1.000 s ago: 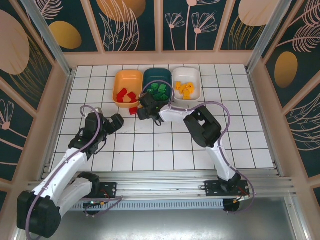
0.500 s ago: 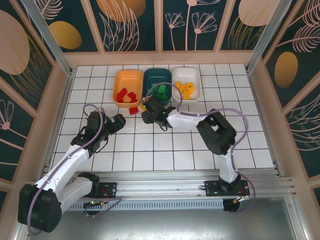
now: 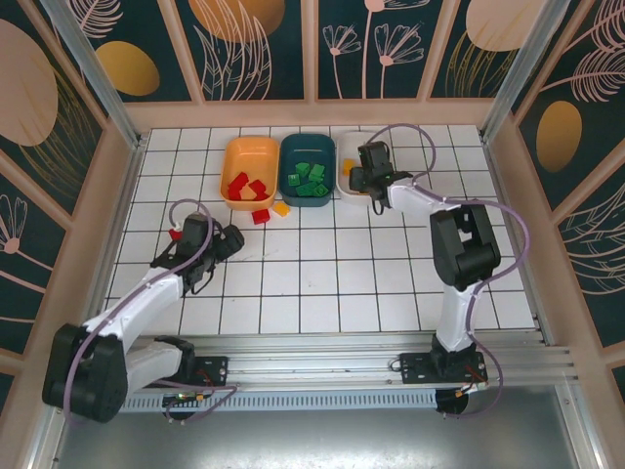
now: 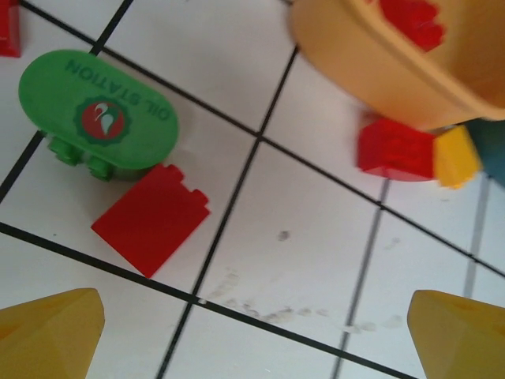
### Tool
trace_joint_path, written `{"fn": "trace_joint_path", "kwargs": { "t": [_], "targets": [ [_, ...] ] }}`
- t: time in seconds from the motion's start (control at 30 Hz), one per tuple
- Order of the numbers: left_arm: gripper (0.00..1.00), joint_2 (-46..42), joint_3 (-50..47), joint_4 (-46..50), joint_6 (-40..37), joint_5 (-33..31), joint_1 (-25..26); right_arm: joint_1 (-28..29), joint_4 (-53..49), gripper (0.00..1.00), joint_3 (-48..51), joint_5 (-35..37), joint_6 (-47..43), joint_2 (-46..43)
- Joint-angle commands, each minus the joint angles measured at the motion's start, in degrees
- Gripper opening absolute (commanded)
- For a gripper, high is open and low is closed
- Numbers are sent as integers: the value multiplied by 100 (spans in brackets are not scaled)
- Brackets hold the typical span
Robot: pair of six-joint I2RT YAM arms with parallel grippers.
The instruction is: Sort the legos into containers by color
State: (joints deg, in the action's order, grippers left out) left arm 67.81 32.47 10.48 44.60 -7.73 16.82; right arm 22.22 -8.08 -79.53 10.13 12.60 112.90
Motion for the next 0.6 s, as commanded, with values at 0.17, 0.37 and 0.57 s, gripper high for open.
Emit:
{"fn": "trace_joint_path", "kwargs": {
  "t": [0.17,0.37,0.57],
  "targets": [
    [98,352,364,-357,-564,-563,-102,-29,-168,78,-439,177,-31,-300],
    [98,718,417,-339,-748,-780,-255,91,229,81,466,-42,178,-1323],
    [90,1400,461,-751,-906,-721,-273,391,366,81,1082,-257,391,-1918]
  ]
}}
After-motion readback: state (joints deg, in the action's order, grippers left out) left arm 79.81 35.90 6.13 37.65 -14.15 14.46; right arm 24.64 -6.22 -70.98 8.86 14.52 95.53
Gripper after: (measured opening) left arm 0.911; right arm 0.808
